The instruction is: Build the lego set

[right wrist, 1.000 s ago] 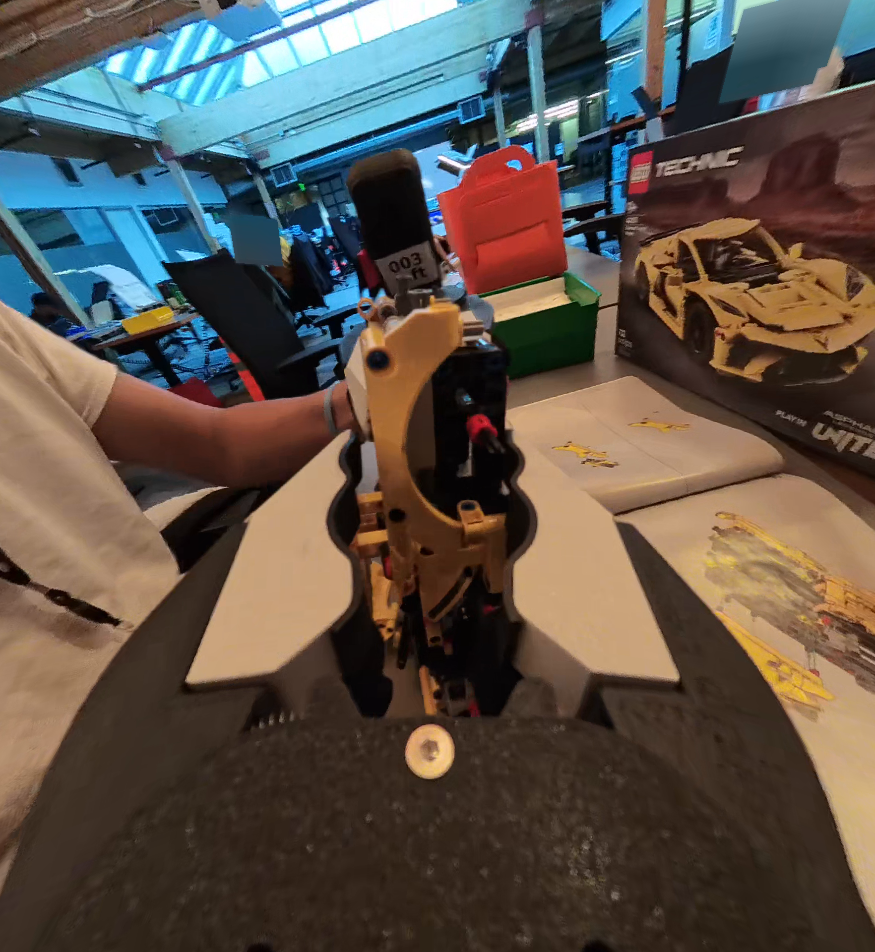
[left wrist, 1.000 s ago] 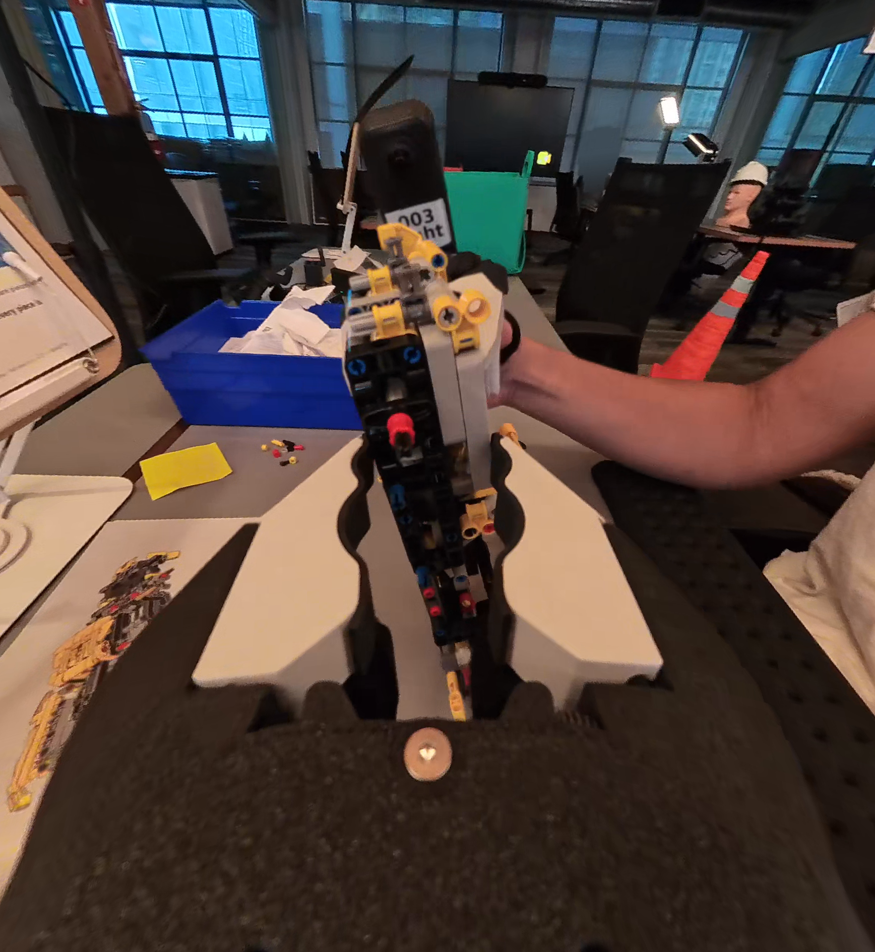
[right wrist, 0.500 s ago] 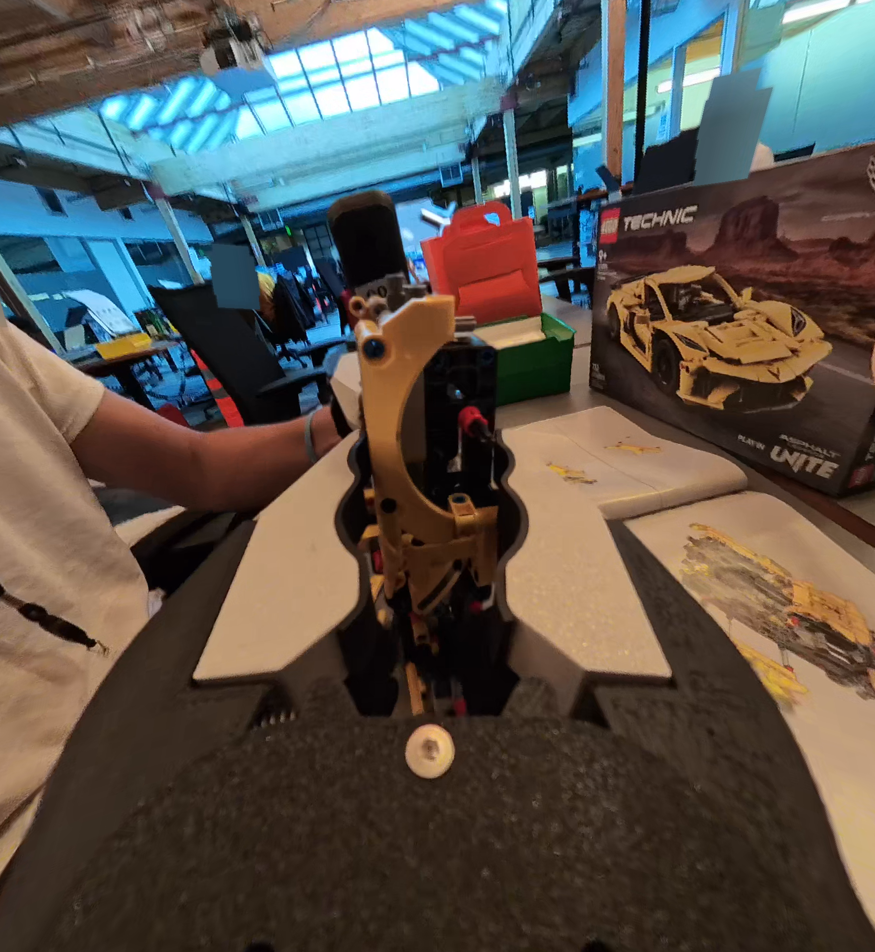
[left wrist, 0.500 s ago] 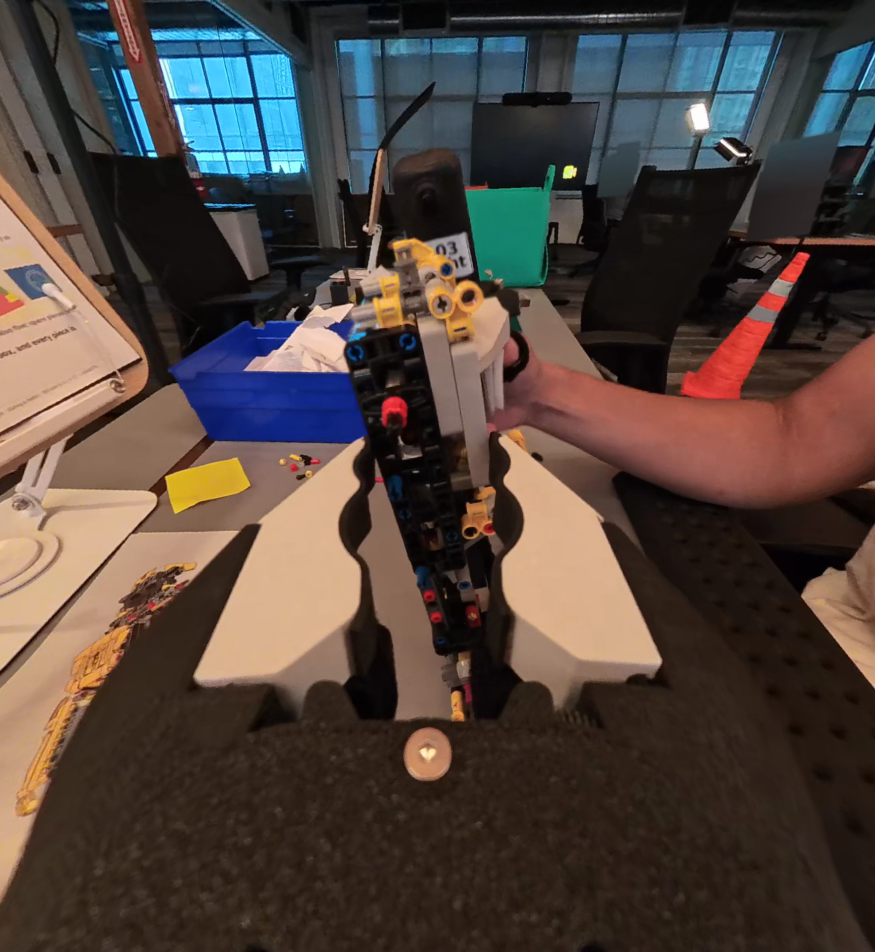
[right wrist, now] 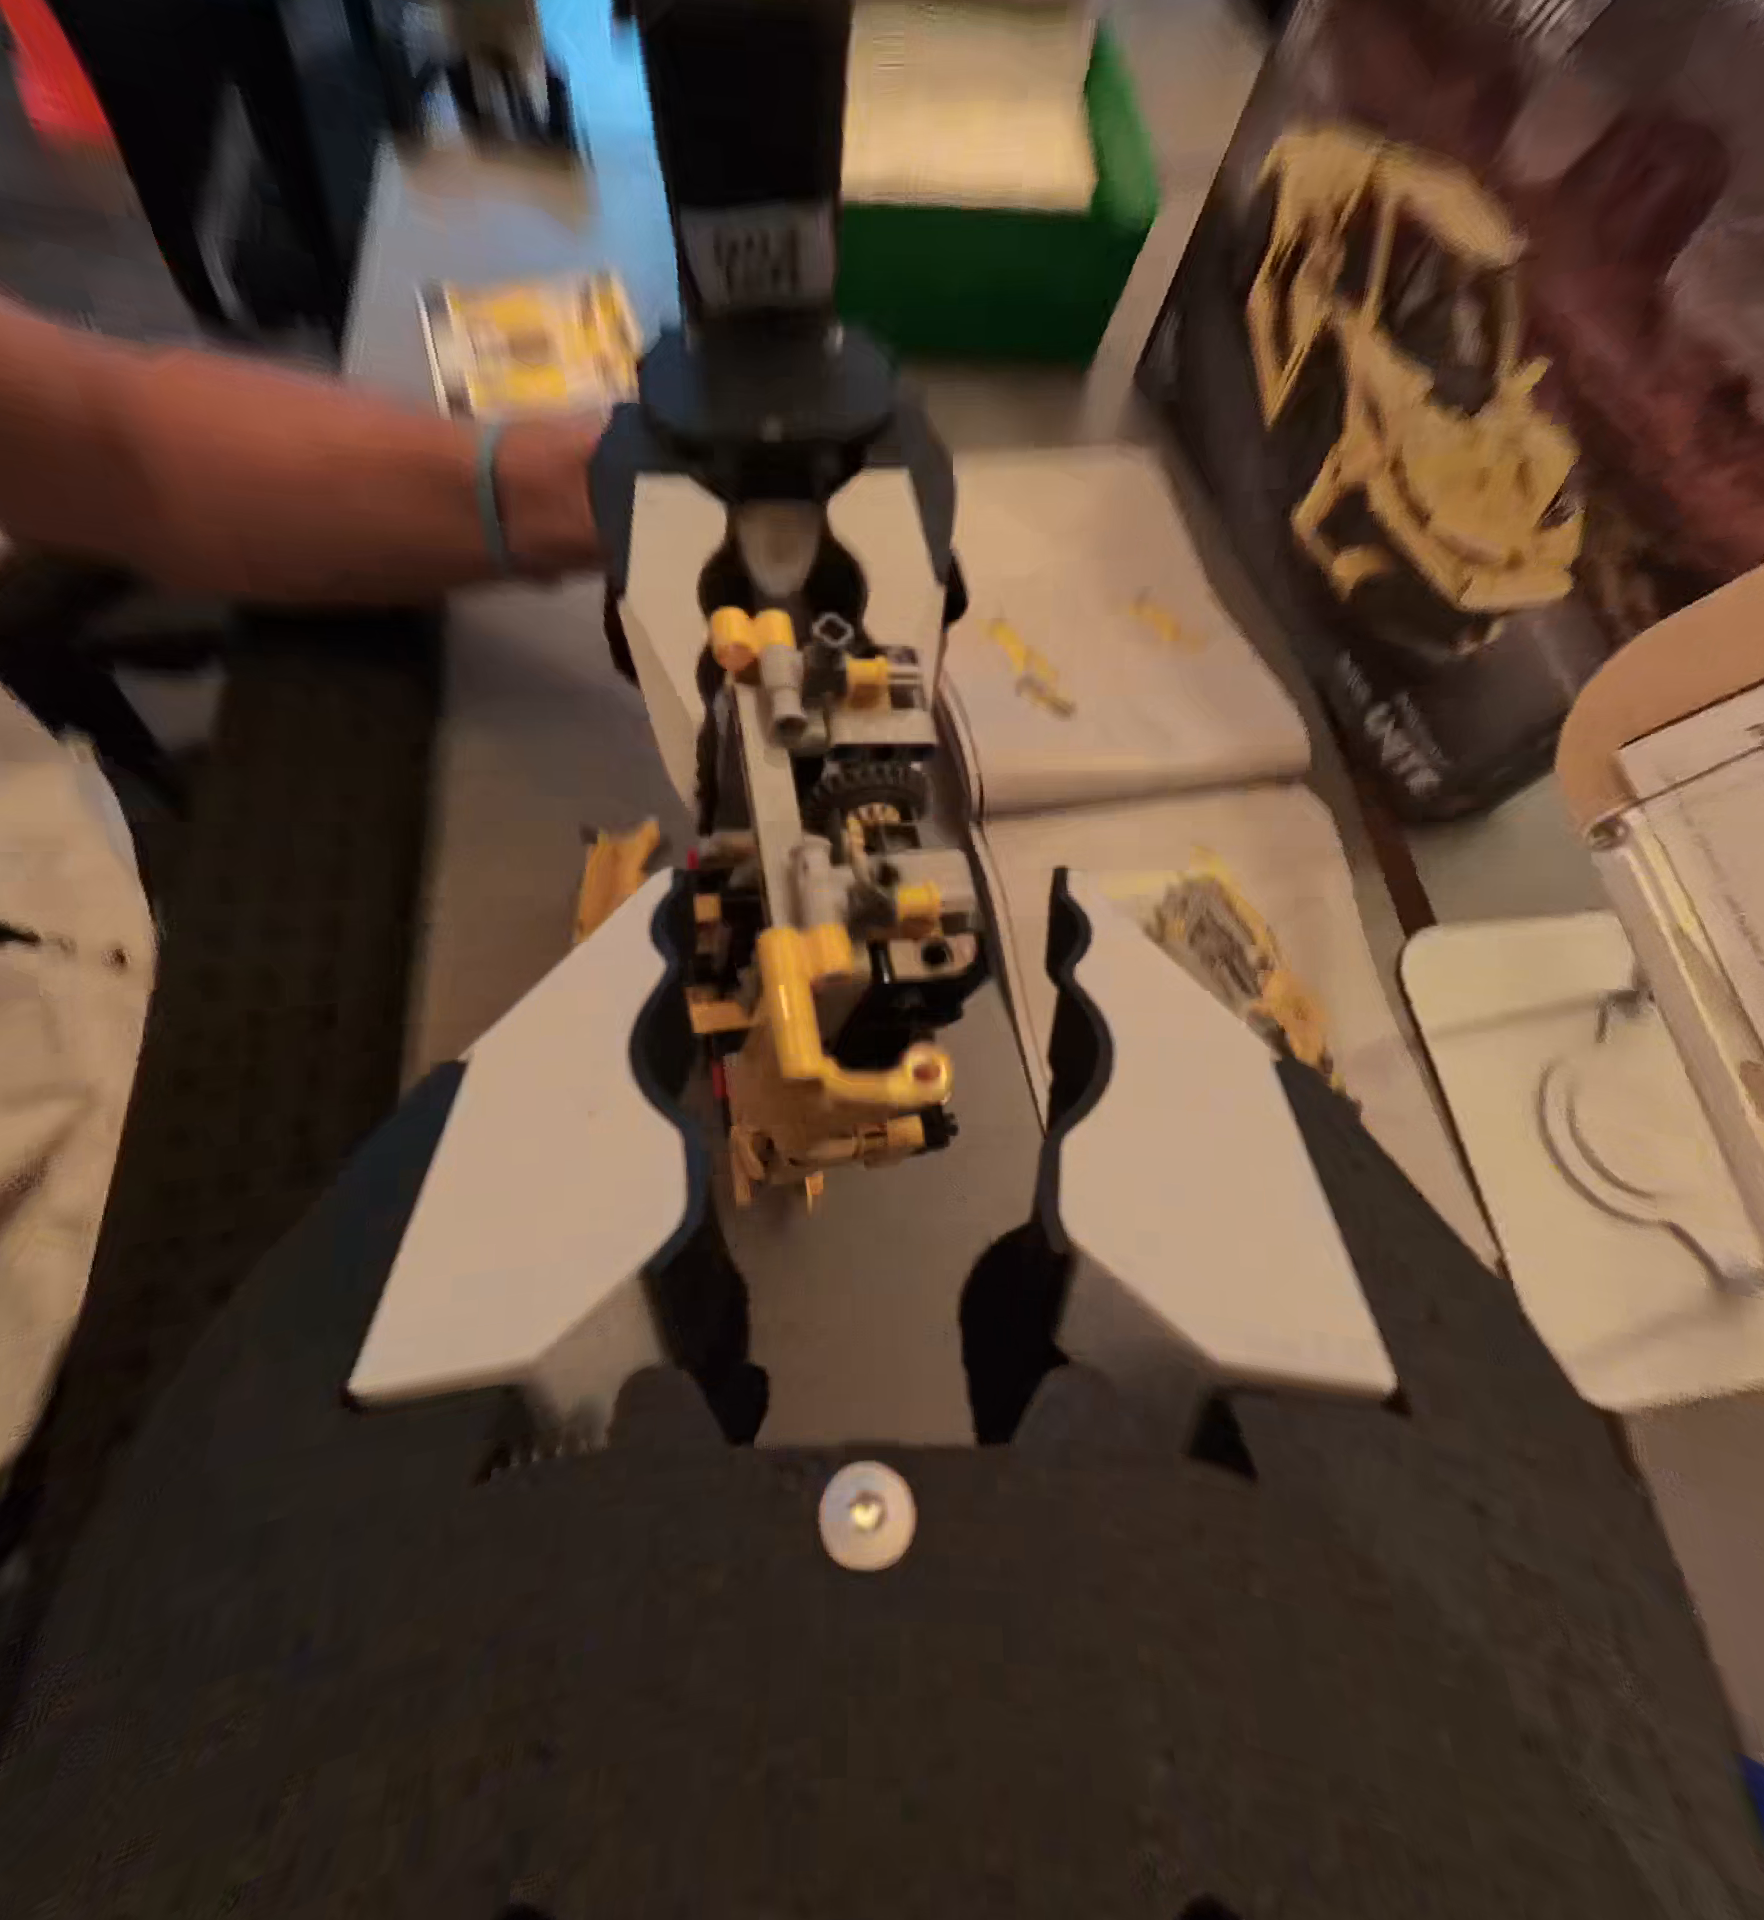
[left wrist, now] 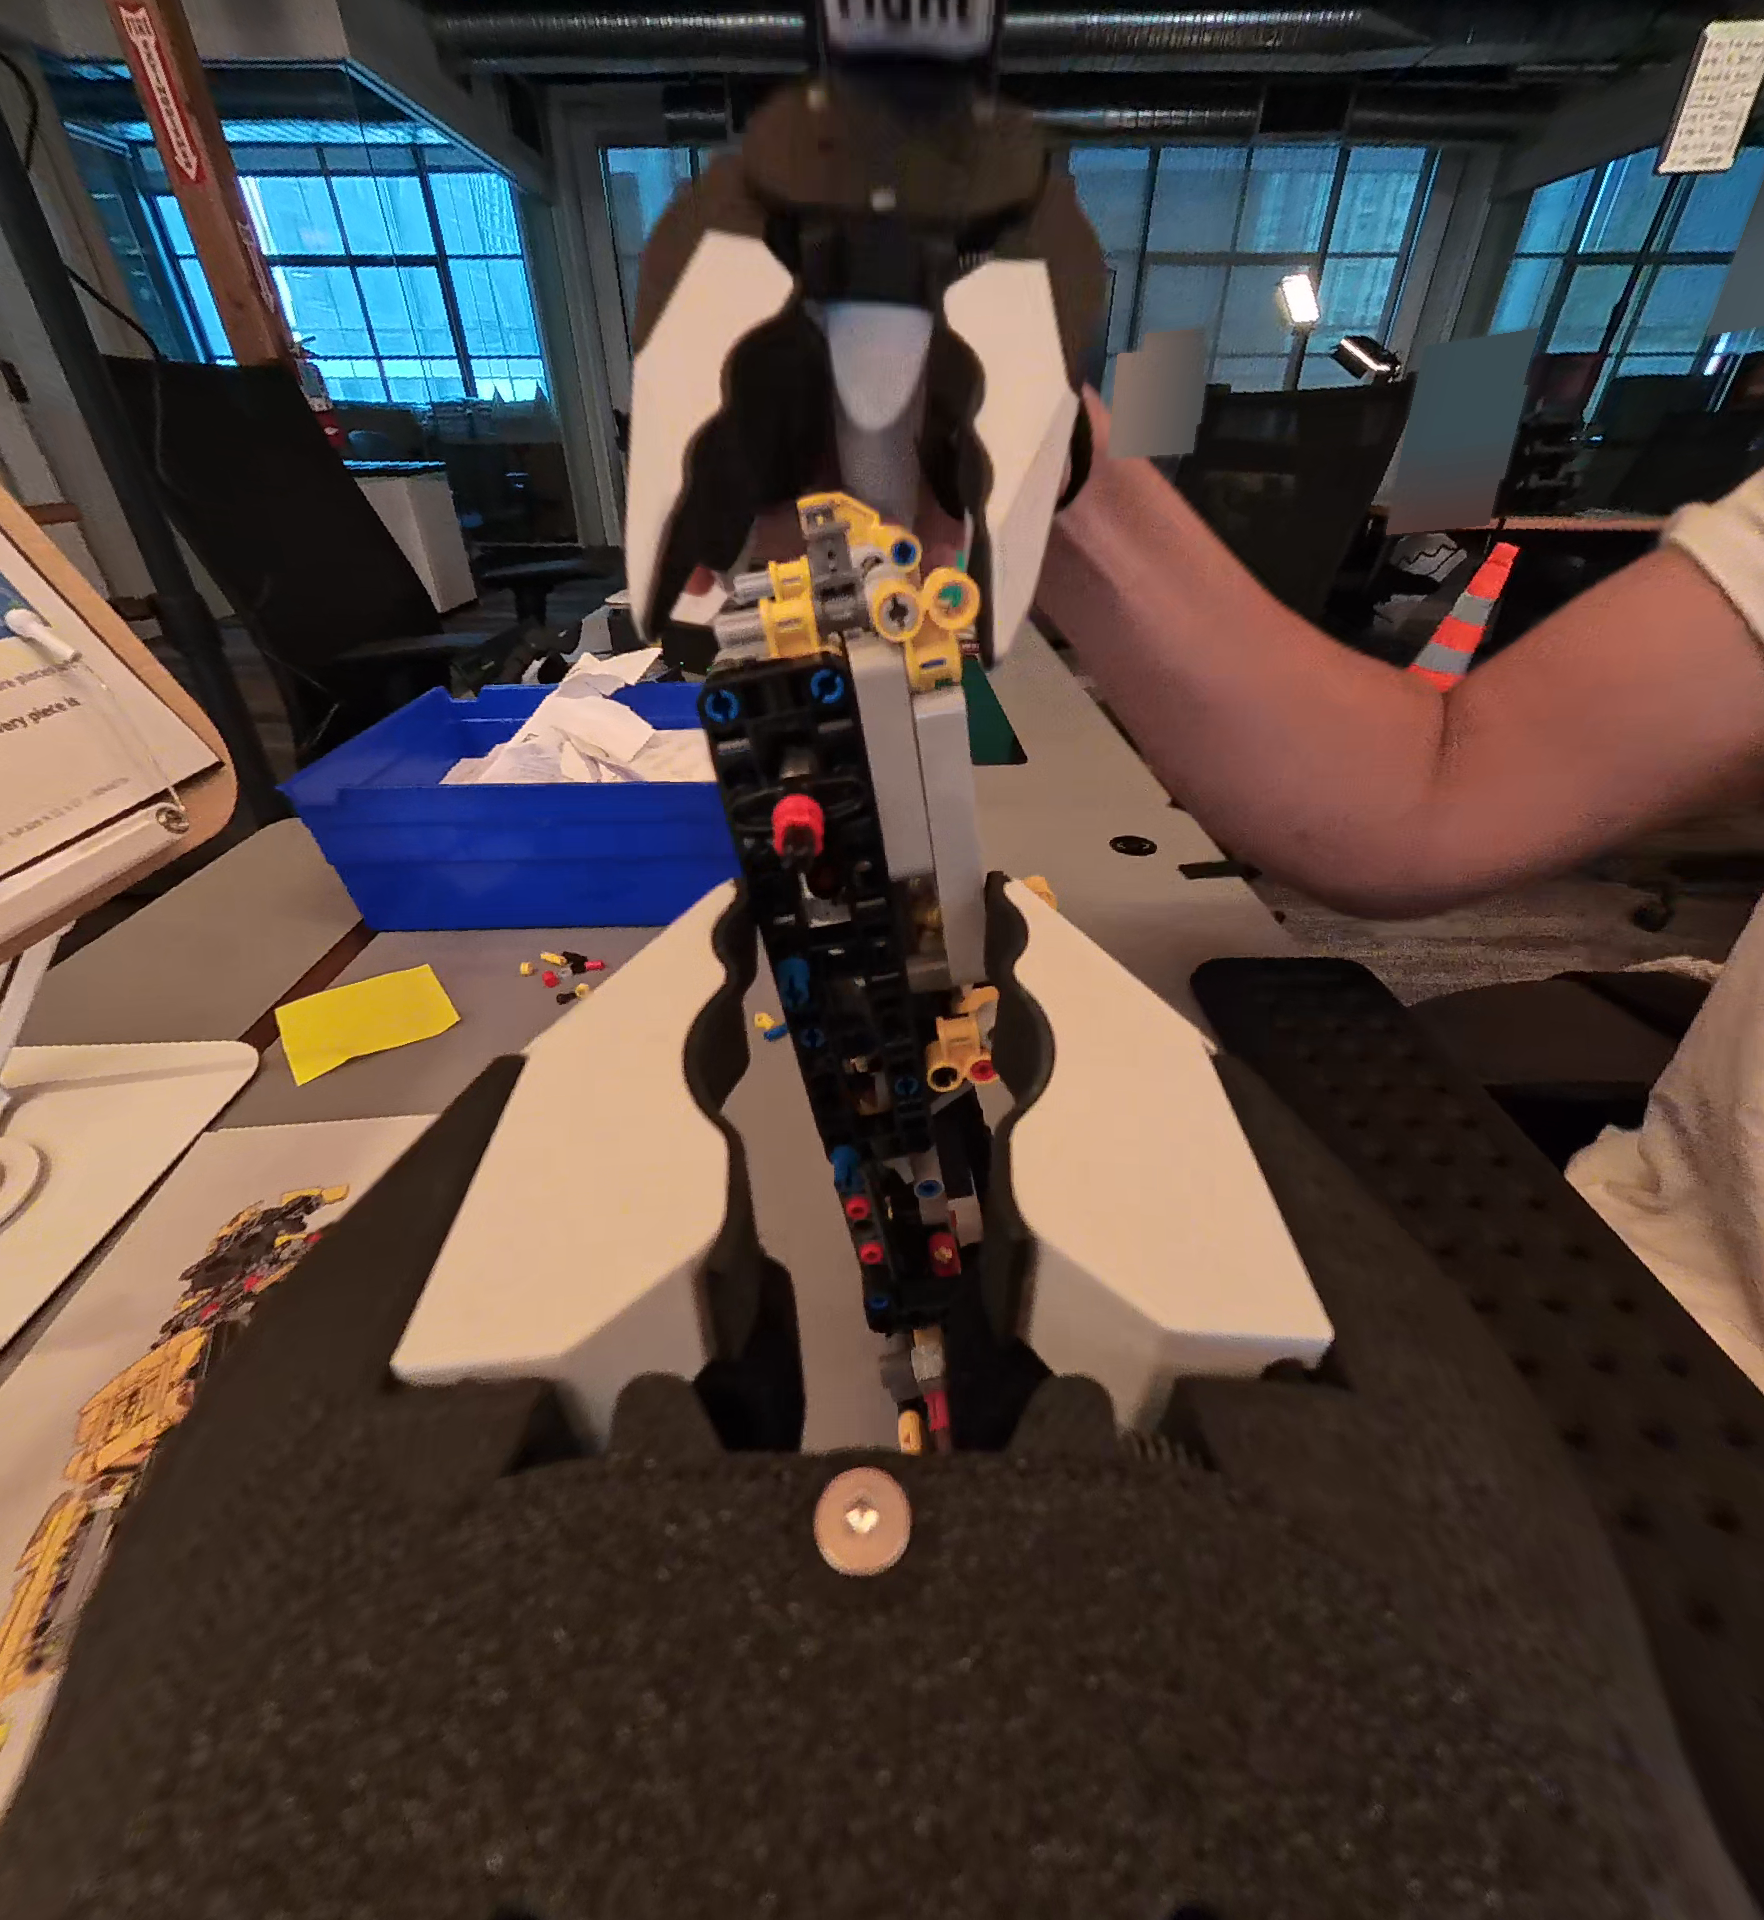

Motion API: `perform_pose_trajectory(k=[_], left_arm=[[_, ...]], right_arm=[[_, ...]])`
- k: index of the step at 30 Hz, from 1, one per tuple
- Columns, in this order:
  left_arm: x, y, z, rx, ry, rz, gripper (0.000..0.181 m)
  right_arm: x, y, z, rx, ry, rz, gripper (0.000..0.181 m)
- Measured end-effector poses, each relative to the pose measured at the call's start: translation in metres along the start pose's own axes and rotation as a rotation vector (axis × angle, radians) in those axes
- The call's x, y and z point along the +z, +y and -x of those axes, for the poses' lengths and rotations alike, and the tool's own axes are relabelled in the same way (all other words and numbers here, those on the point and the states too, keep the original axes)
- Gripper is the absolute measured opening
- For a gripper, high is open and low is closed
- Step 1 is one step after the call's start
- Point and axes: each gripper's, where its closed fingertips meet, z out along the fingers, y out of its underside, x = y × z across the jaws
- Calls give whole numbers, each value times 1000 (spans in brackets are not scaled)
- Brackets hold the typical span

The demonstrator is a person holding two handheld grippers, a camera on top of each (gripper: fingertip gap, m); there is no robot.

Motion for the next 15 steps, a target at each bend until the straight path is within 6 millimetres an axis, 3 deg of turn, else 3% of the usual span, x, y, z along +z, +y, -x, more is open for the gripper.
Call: perform_pose_trajectory(k=[3, 6, 15], left_arm=[[3, -1, -3, 5, 13, -10, 44], [3, -1, -6, 24, 12, -4, 44], [-11, 3, 0, -22, -75, 12, 45]], right_arm=[[15, 10, 0, -21, -49, 267, 65], [18, 13, 16, 72, -228, 359, 45], [30, 4, 16, 105, -228, 317, 44]])
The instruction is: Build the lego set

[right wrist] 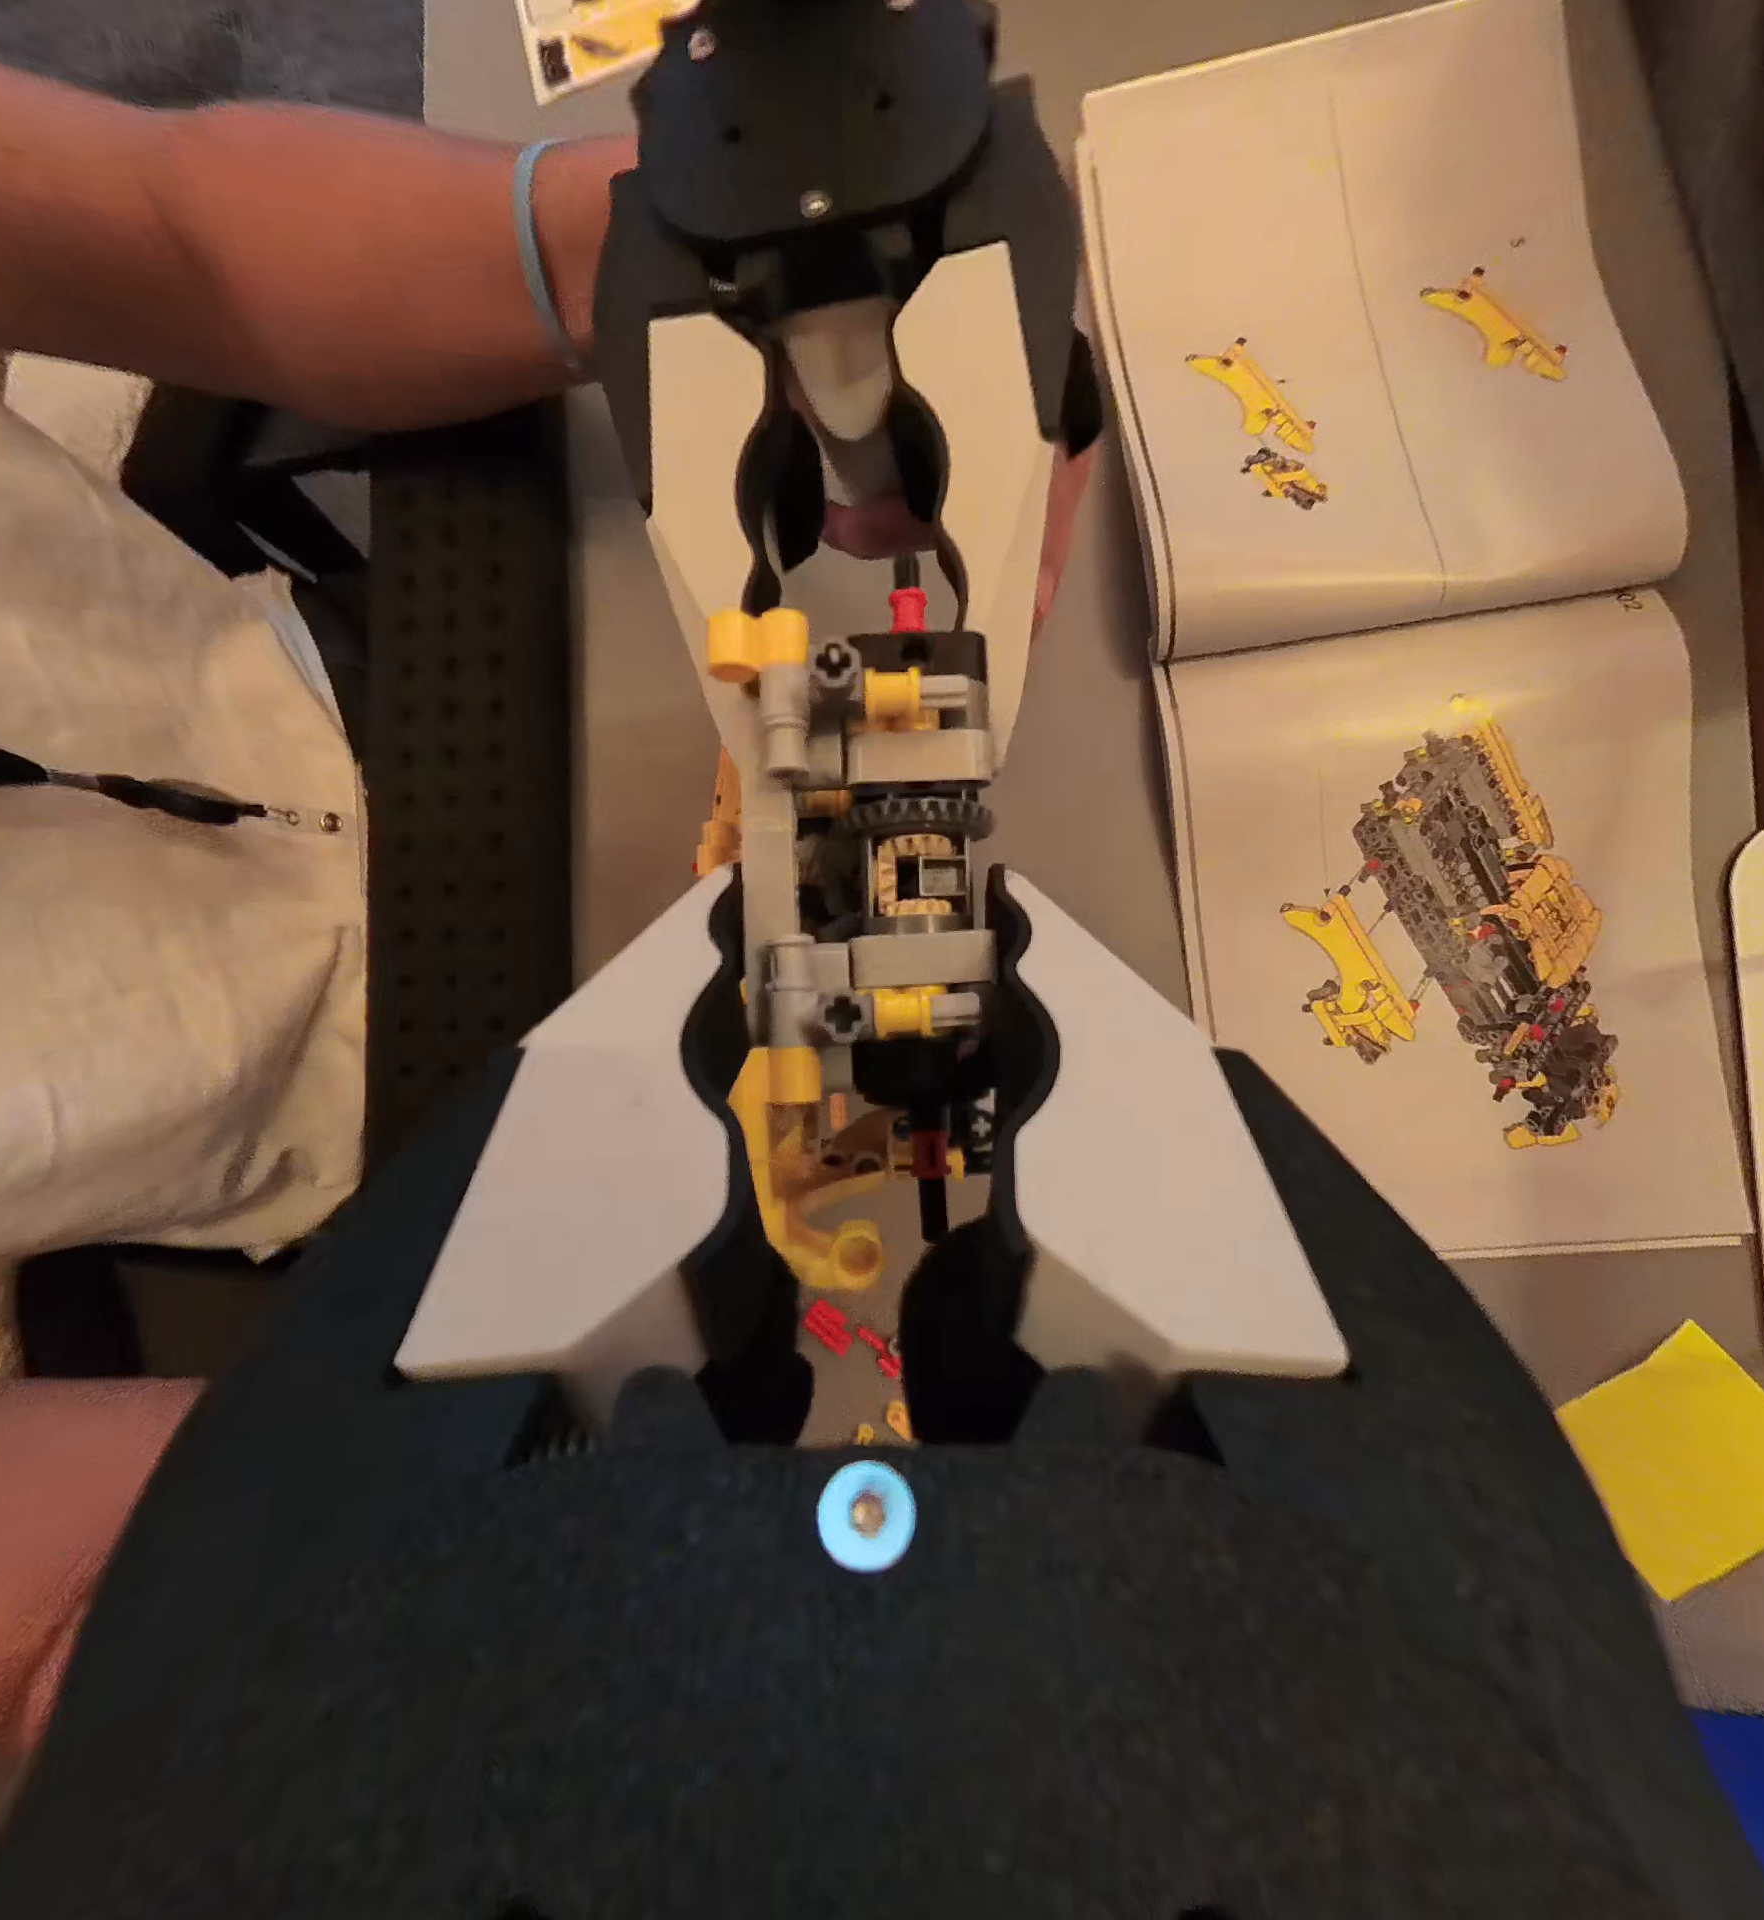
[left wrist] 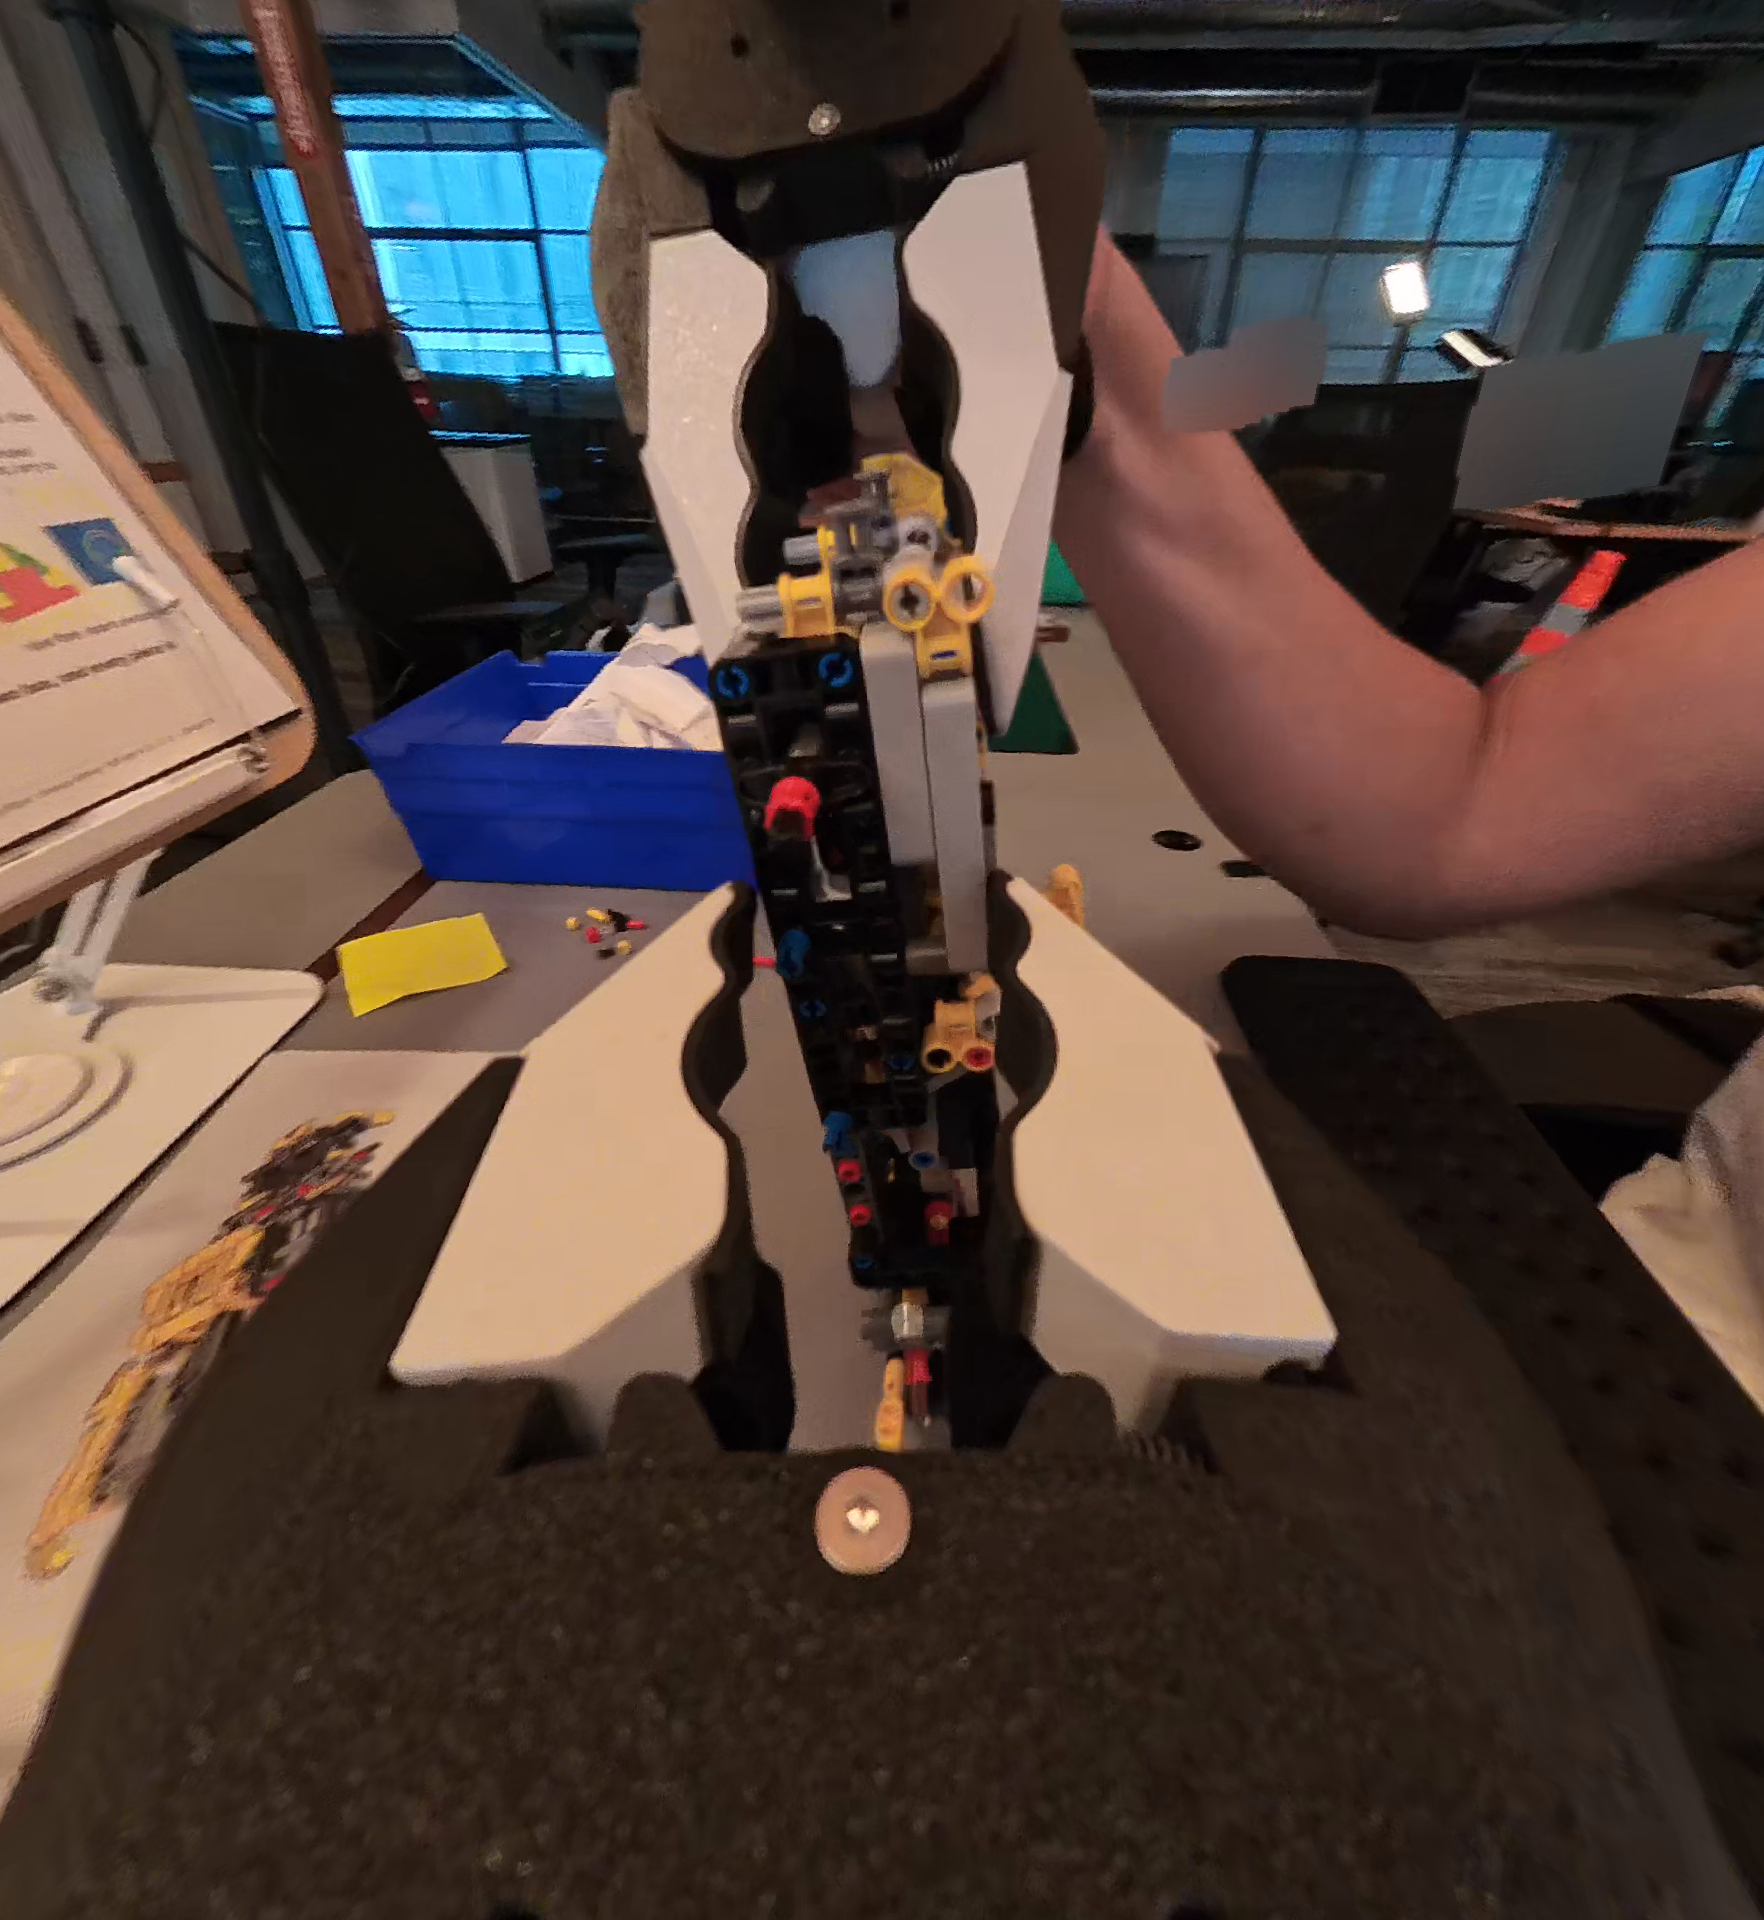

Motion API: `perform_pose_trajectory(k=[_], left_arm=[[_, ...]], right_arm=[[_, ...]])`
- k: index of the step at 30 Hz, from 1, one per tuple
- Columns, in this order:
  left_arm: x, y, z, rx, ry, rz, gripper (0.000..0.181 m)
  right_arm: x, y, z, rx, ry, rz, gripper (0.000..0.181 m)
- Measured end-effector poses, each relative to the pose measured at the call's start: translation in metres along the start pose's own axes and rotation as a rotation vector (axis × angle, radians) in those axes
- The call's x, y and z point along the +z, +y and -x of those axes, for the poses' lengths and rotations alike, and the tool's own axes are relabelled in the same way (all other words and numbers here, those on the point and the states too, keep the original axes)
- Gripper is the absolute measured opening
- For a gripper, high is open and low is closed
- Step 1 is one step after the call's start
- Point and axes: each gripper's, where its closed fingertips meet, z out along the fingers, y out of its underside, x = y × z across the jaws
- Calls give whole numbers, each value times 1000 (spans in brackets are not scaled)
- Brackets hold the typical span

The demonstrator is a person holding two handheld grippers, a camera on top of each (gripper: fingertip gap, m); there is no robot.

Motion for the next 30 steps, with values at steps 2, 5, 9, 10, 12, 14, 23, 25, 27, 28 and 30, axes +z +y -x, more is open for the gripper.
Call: perform_pose_trajectory(k=[2, 5, 9, 10, 12, 14, 23, 25, 27, 28, 30], left_arm=[[-11, 3, 3, 1, -50, 14, 47], [-40, 25, 2, -56, -108, 120, 47], [-76, 88, -40, -151, -70, 389, 51], [-83, 103, -50, -168, -76, 449, 51], [-94, 122, -61, -132, -137, 541, 47], [-100, 129, -66, -72, -214, 563, 36], [-73, 175, -77, -91, -7, 902, 58], [-75, 184, -83, -43, 33, 992, 61], [-76, 190, -87, 12, 25, 1021, 59], [-76, 192, -87, 26, 8, 1015, 55], [-78, 195, -87, 43, -37, 1011, 38]], right_arm=[[1, -3, -1, 5, -1, -21, 44], [1, -2, -1, 23, 23, -24, 43], [-3, 2, 3, 29, 47, -51, 44], [-4, 4, 3, 36, 55, -61, 43], [-7, 8, 1, 36, 58, -60, 43], [-7, 8, -2, 42, 47, -69, 43], [-8, 8, -4, 37, 24, -102, 44], [-8, 8, -4, 42, 27, -105, 44], [-8, 8, -4, 38, 25, -108, 44], [-8, 8, -4, 38, 23, -110, 44], [-8, 8, -5, 37, 19, -113, 44]])
